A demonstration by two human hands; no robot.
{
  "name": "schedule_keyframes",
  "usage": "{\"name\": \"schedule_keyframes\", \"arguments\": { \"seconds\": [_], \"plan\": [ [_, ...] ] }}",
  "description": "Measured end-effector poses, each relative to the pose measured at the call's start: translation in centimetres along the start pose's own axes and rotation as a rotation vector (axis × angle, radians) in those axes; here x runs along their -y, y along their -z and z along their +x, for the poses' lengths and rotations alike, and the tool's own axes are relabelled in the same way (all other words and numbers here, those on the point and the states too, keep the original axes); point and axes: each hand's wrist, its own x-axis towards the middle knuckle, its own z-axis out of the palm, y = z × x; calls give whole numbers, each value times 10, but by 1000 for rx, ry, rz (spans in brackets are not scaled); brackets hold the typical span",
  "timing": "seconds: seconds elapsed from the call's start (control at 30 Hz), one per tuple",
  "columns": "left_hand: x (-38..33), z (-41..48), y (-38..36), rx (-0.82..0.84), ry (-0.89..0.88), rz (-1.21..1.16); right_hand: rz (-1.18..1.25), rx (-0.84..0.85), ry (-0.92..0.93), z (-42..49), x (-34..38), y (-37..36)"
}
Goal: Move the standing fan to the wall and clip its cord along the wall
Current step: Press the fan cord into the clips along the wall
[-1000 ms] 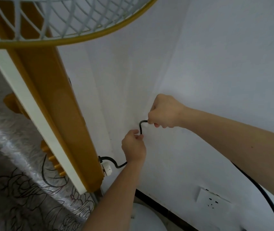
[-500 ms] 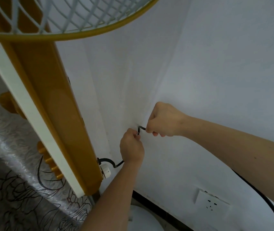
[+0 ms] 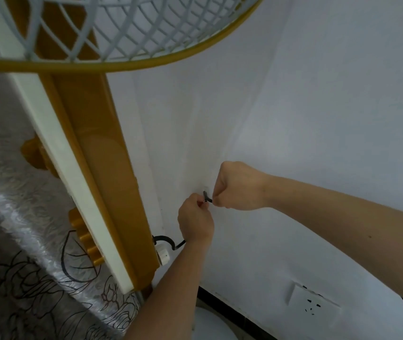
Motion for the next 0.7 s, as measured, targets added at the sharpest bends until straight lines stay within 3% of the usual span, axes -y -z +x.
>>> {"name": "schedule_keyframes", "arguments": {
  "seconds": [0.33, 0.7],
  "plan": [
    [0, 4, -4, -12, 84, -65, 13, -180, 27, 36, 16, 3],
    [-1, 4, -6, 7, 118, -120, -306, -445, -12, 45, 5, 15]
  ]
}}
